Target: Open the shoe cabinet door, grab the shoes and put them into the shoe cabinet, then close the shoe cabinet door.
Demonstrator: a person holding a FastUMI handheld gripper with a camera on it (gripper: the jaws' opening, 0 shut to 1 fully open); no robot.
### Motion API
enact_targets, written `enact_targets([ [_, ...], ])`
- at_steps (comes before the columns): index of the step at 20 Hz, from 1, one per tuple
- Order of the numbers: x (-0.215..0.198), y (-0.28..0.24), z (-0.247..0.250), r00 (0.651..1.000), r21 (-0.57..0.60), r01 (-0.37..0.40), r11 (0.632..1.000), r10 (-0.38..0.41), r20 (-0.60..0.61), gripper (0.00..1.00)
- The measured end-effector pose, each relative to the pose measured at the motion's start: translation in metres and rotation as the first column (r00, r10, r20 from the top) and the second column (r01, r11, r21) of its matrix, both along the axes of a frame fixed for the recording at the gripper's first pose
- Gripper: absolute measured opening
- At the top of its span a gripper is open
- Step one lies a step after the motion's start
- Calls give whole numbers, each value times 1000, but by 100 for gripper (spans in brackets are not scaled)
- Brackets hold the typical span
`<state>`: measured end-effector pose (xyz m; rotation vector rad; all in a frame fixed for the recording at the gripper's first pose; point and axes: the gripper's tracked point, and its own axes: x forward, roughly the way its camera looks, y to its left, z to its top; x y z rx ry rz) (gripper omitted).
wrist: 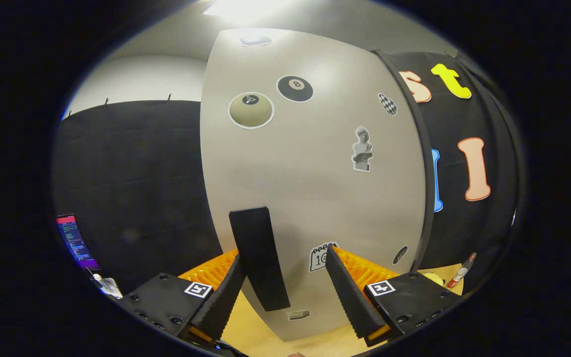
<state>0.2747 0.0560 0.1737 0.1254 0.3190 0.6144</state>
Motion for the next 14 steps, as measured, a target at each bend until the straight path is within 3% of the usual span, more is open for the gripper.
enact_targets([
  [6, 24, 47, -16, 999, -22, 50, 998, -50, 5, 98],
  [14, 2, 24, -5, 993, -29, 114, 993, -113, 43, 98],
])
